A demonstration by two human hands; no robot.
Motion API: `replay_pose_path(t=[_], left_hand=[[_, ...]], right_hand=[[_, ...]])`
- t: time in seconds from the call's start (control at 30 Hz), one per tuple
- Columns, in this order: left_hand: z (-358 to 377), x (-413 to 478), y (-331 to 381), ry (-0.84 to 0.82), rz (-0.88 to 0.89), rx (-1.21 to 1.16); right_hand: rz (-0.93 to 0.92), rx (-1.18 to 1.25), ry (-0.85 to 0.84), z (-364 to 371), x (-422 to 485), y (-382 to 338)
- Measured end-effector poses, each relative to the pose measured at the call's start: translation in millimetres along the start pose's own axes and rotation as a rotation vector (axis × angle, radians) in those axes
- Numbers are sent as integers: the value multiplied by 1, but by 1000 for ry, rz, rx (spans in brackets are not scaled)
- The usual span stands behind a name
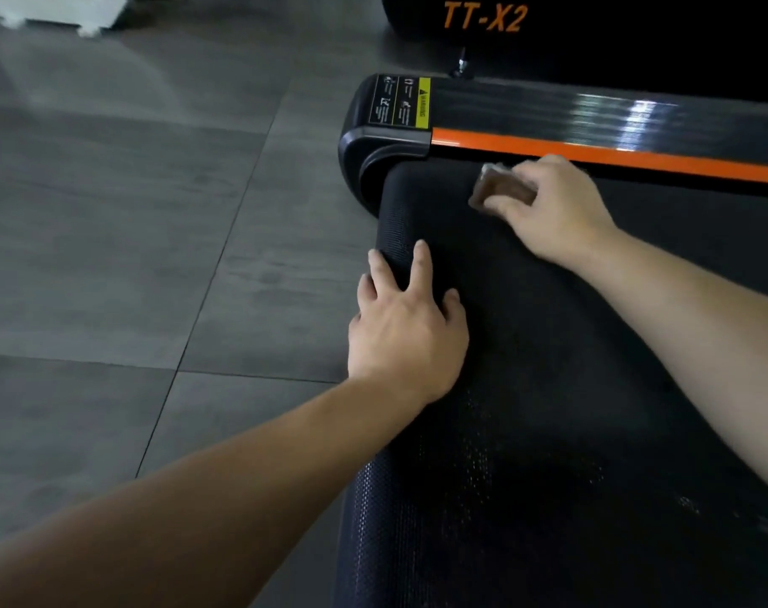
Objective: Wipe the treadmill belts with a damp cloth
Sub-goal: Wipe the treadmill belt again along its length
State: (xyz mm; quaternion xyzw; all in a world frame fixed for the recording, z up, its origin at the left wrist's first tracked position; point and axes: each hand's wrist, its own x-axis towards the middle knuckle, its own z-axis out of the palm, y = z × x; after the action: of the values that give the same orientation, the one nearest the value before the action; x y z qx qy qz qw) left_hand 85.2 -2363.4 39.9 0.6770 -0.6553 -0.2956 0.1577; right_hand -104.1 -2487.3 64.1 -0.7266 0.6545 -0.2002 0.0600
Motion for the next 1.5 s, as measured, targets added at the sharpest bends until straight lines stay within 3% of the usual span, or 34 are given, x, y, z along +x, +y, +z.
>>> replay_pose_path(t=[0.1, 0.23, 0.3, 0.43, 0.47, 0.63, 0.77, 0.83, 1.03, 1.17, 1.23, 1.37, 1.43, 1.5], left_hand=[[2, 0, 1, 6, 2, 14], [2, 1, -1, 13, 6, 9], [2, 1, -1, 11, 10, 2], [2, 0, 1, 12, 15, 24], [2, 0, 1, 16, 13, 29], [2, 0, -1, 6, 16, 7], [2, 0, -2, -2, 19, 0], [2, 0, -1, 3, 16, 17], [1, 1, 0, 1, 9, 6], [2, -1, 0, -3, 17, 17], [2, -1, 1, 6, 12, 26], [1, 0, 0, 3, 2, 17], [2, 0, 1, 8, 9, 19], [2, -2, 1, 12, 12, 21]], right_hand=[[208, 4, 133, 16, 33, -11], [-41, 31, 76, 39, 20, -50], [-44, -22, 76, 35, 24, -40], [321, -70, 202, 24, 42, -14], [325, -62, 218, 29, 38, -22], [35, 18, 100, 40, 8, -55], [388, -105, 180, 11, 28, -10], [473, -125, 208, 5, 28, 1], [144, 21, 53, 18, -4, -22], [461, -20, 154, -10, 15, 11], [400, -45, 175, -4, 5, 7], [84, 30, -2, 3, -29, -10], [140, -31, 30, -6, -14, 5], [321, -50, 115, -12, 4, 20]])
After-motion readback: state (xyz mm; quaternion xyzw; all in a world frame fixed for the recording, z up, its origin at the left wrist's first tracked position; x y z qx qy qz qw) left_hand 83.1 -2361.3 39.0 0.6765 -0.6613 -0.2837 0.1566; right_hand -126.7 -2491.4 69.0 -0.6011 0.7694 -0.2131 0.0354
